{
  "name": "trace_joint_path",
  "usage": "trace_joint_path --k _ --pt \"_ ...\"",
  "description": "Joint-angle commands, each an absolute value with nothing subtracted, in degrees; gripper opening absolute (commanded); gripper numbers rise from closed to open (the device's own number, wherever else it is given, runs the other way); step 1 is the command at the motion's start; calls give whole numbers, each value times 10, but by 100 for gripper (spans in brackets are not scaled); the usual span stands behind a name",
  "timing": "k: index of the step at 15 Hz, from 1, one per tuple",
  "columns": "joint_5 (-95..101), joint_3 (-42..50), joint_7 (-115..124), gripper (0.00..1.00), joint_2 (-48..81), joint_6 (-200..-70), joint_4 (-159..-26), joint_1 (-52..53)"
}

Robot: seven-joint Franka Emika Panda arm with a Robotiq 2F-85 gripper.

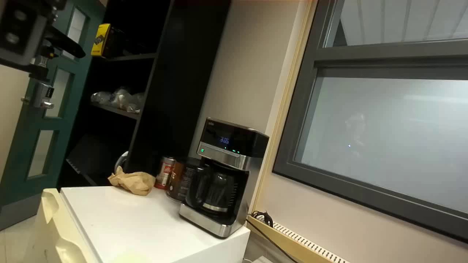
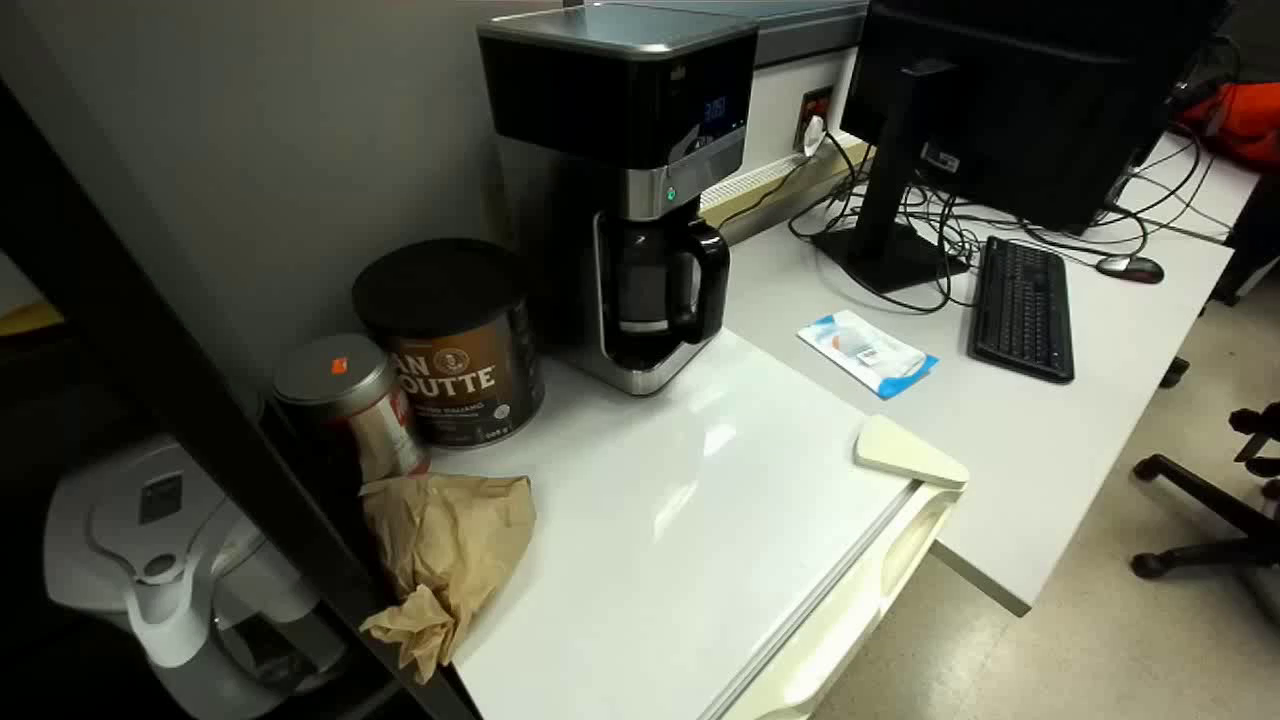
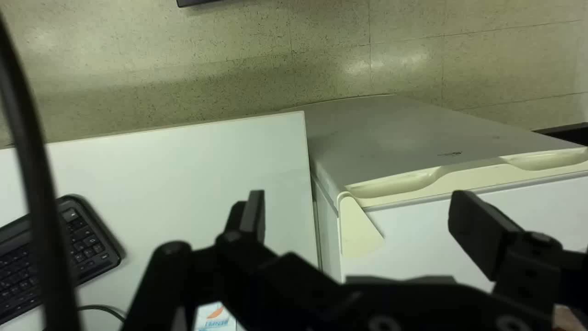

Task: Press the button on the coffee machine

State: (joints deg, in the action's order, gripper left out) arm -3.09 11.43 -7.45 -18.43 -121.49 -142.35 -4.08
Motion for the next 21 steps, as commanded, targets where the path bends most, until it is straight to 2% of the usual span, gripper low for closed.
trace_joint_path --k 1,9,17,18,19,21 --pt "-34 105 -77 100 -184 -1214 -1423 -50" --pt "-18 93 -66 100 -163 -1223 -1401 -49" --pt "116 27 -1 100 -32 -1289 -1250 -41" --pt "135 22 5 75 -11 -1297 -1227 -39" --pt "157 18 13 73 11 -1306 -1203 -37" --pt "198 14 31 59 56 -1322 -1154 -31"
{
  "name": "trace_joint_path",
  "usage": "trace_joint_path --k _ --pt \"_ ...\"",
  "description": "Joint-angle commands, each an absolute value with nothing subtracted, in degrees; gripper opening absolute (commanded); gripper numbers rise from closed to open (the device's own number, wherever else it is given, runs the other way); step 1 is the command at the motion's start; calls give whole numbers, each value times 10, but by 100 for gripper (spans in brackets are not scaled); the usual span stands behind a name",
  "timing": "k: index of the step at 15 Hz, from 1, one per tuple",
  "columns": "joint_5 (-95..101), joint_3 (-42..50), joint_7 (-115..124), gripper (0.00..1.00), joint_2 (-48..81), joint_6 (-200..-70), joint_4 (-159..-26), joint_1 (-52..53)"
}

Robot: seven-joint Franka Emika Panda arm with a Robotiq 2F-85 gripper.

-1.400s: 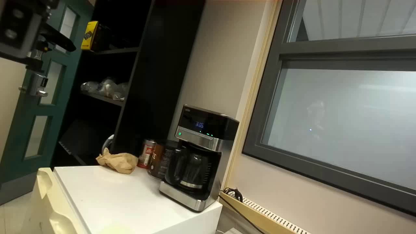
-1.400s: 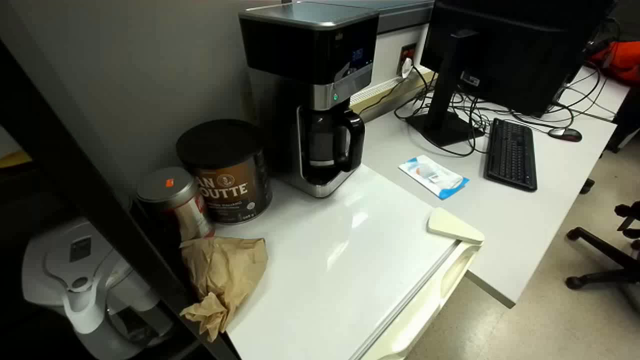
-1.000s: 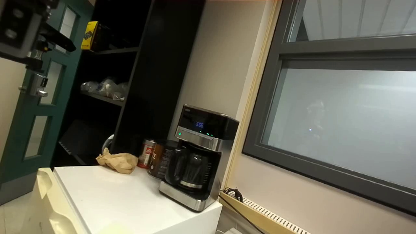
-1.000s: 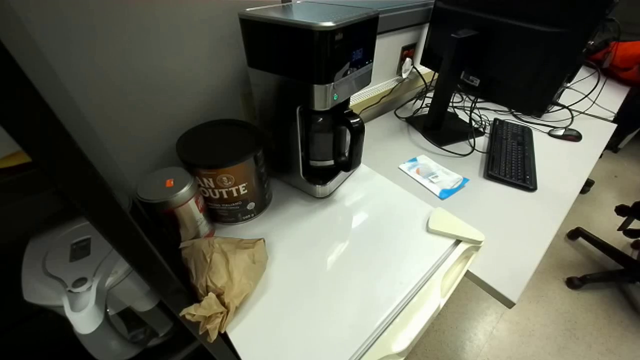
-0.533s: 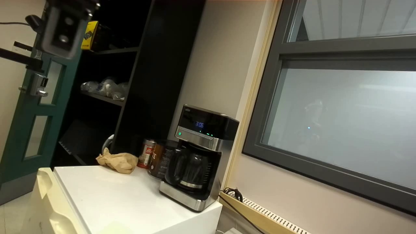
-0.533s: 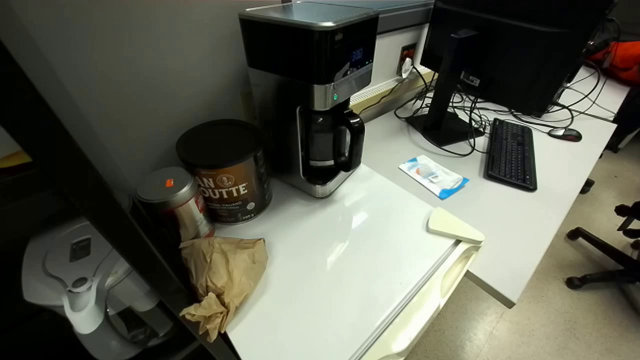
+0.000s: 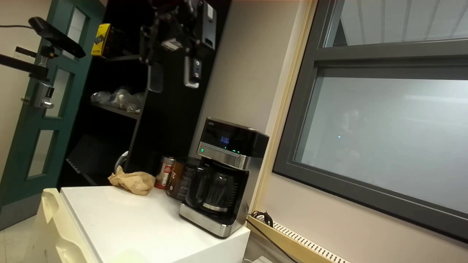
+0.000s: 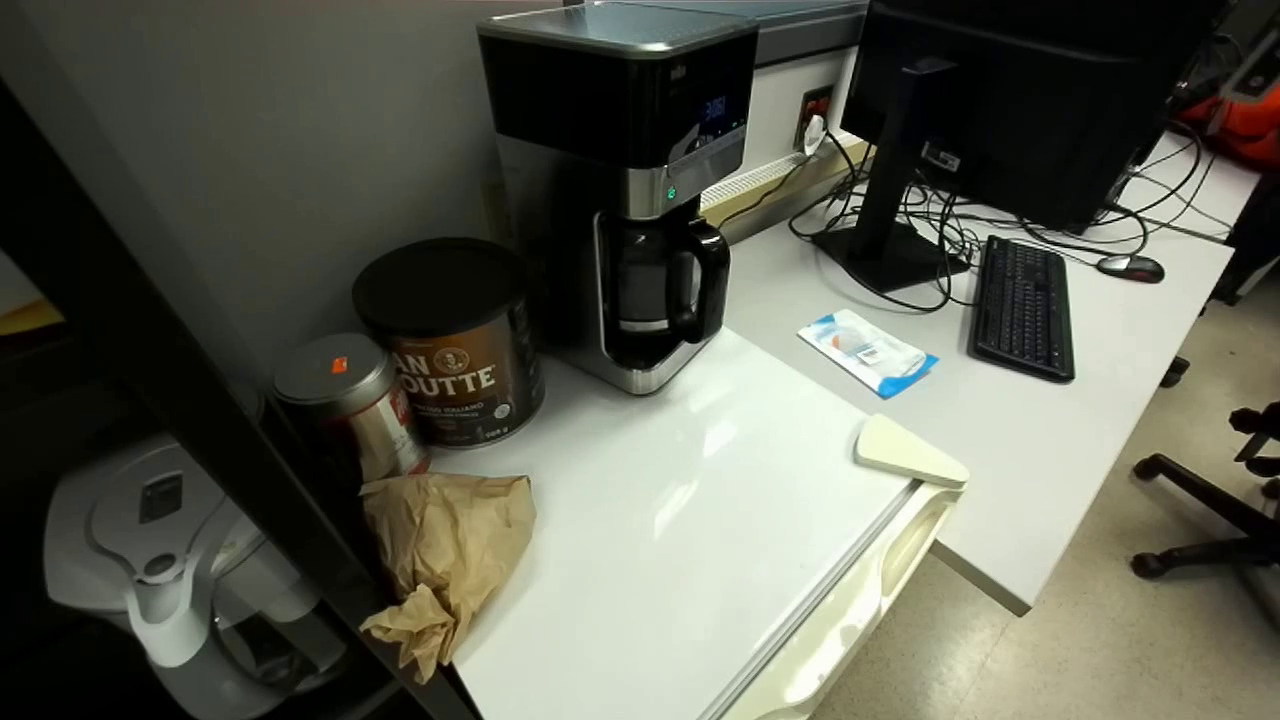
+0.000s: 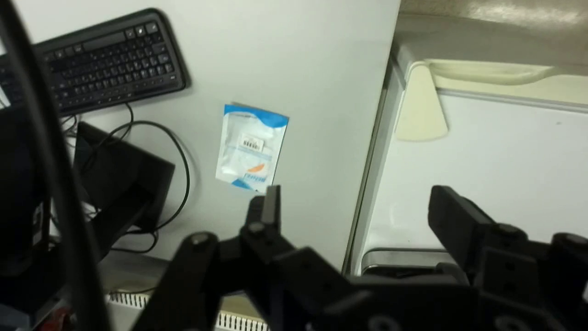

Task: Press the button on the coffee machine

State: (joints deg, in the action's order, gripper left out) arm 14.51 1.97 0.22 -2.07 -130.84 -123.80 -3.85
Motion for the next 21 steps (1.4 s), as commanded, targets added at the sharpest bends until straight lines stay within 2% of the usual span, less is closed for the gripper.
trace_joint_path --k 1,4,7,8,13,21 --pt "212 15 36 52 80 -1329 -1127 -27" --pt "239 22 43 27 146 -1343 -1054 -14" --pt "239 26 44 5 213 -1370 -982 -3" --pt "234 28 43 0 232 -1378 -961 -1" --pt "223 37 38 0 331 -1420 -858 17" --pt "195 37 20 0 460 -1415 -704 33"
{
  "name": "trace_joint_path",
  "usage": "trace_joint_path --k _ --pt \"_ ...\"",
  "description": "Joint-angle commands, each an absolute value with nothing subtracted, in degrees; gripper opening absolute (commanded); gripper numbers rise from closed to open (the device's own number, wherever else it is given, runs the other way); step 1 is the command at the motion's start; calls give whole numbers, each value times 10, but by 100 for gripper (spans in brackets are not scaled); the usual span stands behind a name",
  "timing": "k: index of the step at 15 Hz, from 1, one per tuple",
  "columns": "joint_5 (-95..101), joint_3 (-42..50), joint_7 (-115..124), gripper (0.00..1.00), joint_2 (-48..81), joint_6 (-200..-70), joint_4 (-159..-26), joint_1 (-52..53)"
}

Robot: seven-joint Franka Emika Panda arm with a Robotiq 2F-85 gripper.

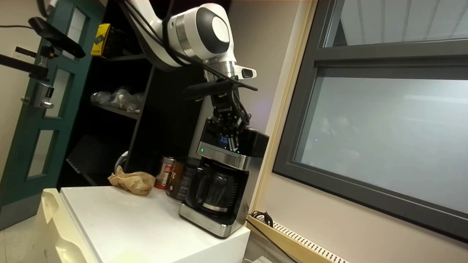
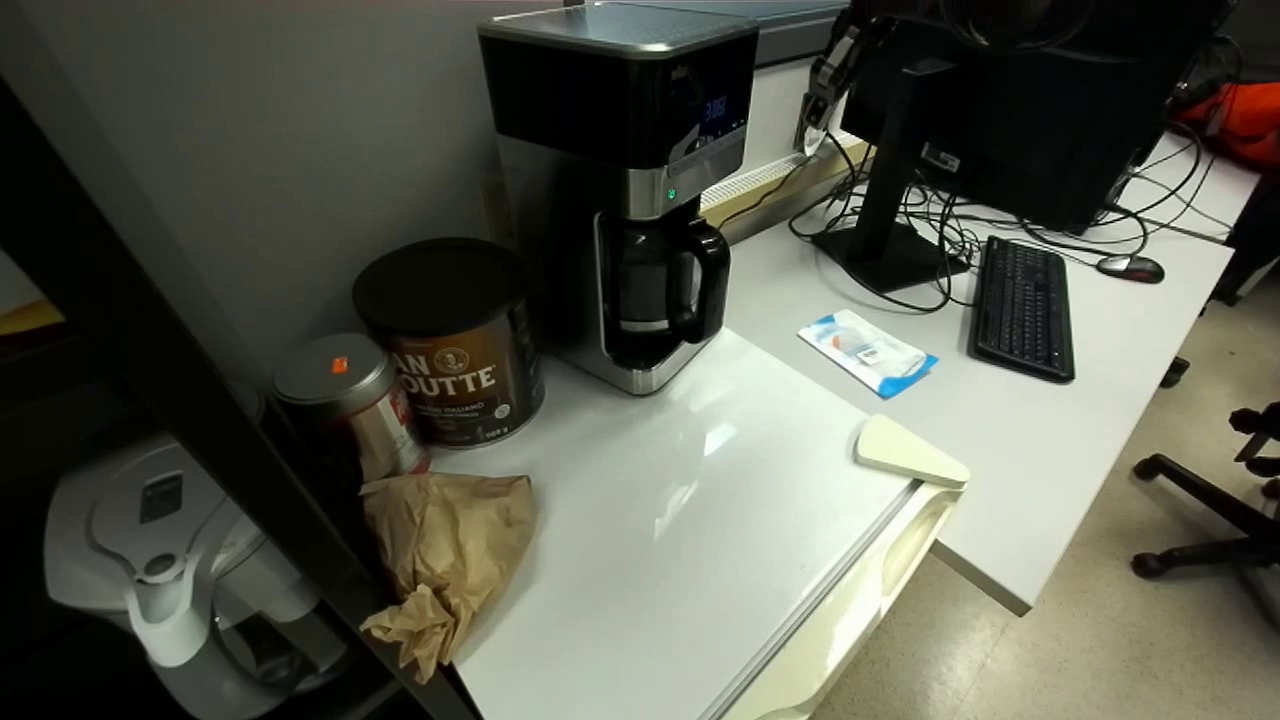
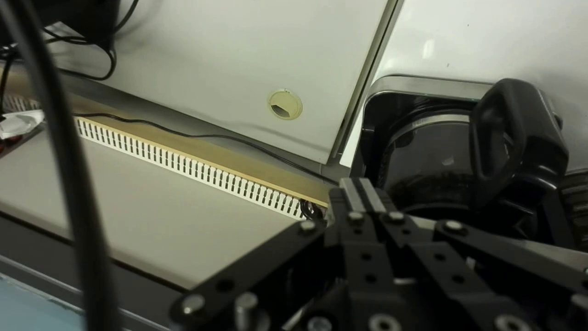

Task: Press the button on the coffee machine

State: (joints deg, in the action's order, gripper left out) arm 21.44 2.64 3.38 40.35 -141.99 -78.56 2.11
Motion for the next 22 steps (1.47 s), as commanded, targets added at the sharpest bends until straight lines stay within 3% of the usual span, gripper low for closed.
trace_joint_path --k 1,15,22 --pt "193 37 20 0 473 -1413 -686 35" --pt "158 35 -21 0 585 -1370 -527 35" --pt "190 48 -31 0 503 -1389 -665 61"
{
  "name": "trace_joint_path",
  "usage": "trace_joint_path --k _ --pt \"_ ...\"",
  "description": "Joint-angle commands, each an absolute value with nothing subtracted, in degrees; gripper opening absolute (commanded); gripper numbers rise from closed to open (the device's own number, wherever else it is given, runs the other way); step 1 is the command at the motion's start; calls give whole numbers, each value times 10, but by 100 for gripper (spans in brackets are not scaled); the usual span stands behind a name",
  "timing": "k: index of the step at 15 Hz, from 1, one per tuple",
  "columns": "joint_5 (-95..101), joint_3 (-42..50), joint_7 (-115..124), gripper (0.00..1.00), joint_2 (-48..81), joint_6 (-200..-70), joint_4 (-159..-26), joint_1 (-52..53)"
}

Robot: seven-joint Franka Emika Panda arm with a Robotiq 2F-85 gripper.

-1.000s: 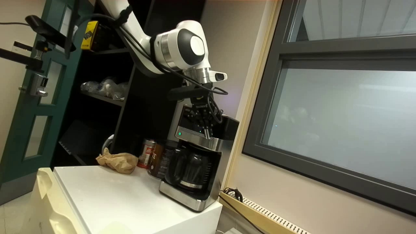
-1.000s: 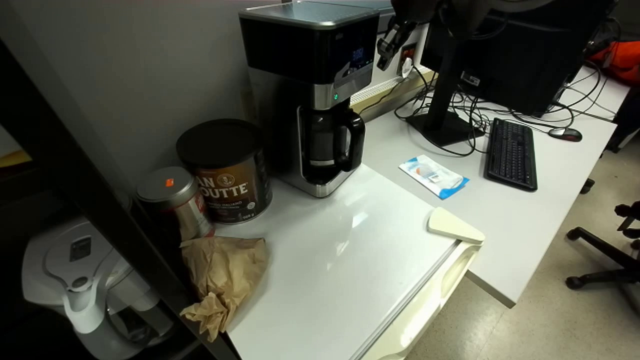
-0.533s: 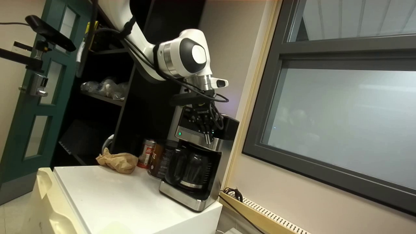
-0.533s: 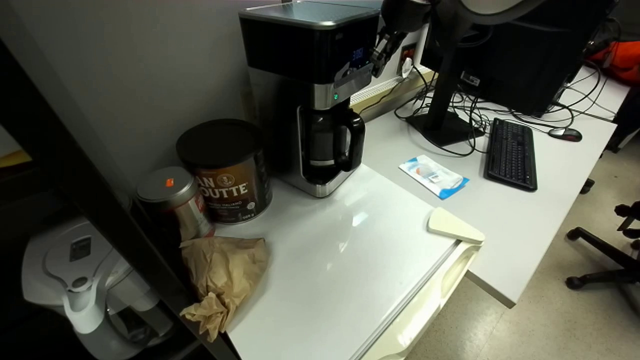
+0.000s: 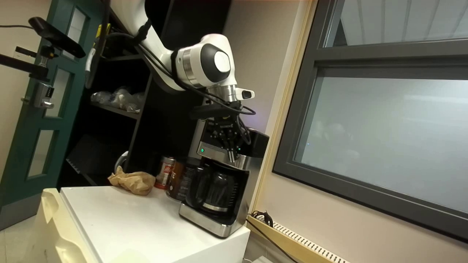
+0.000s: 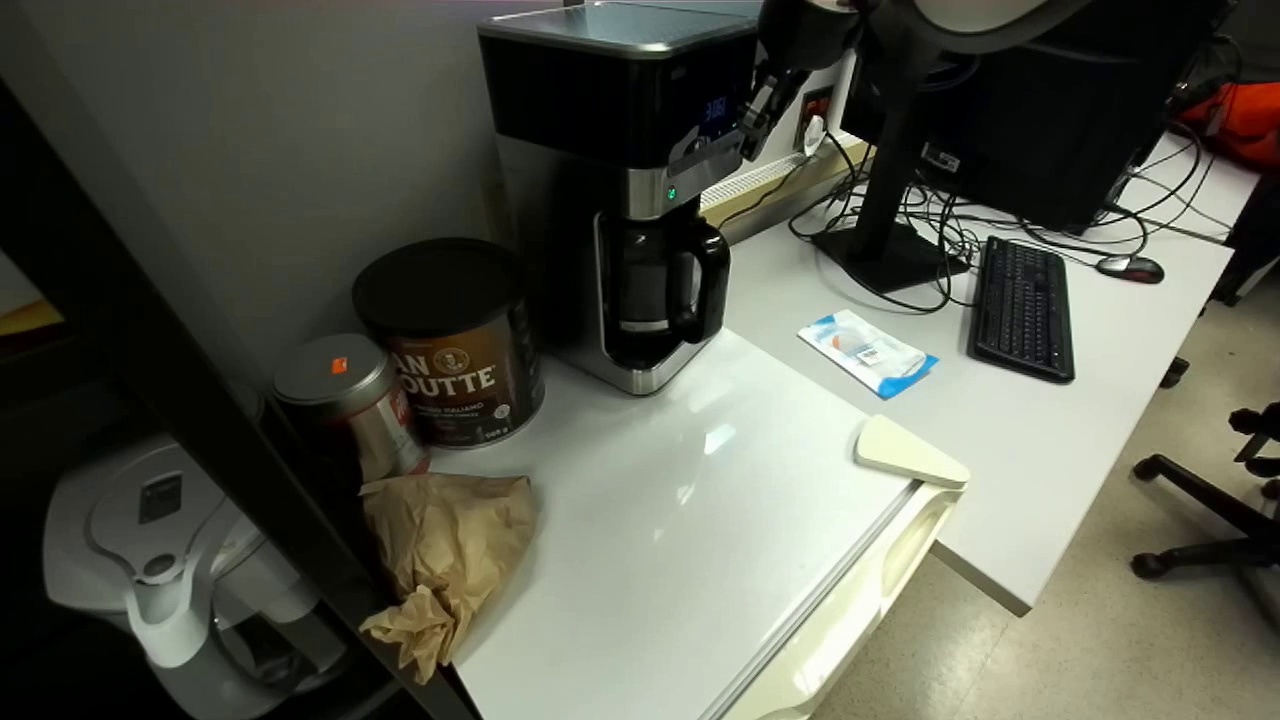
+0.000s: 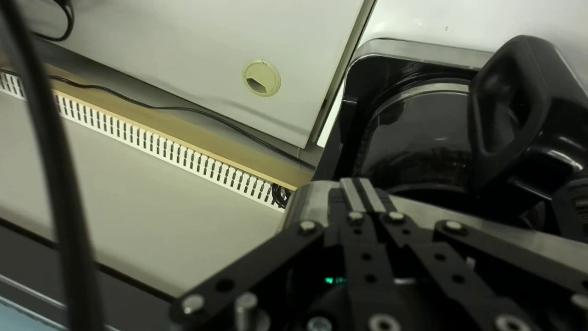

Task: Press the button on the coffee machine

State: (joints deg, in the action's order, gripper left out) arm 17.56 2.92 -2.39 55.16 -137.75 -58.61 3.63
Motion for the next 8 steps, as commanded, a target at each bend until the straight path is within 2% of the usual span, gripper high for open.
trace_joint_path --k 1,8 --pt "201 54 -30 0 489 -1386 -690 70" --pt "290 82 -18 0 388 -1435 -870 116"
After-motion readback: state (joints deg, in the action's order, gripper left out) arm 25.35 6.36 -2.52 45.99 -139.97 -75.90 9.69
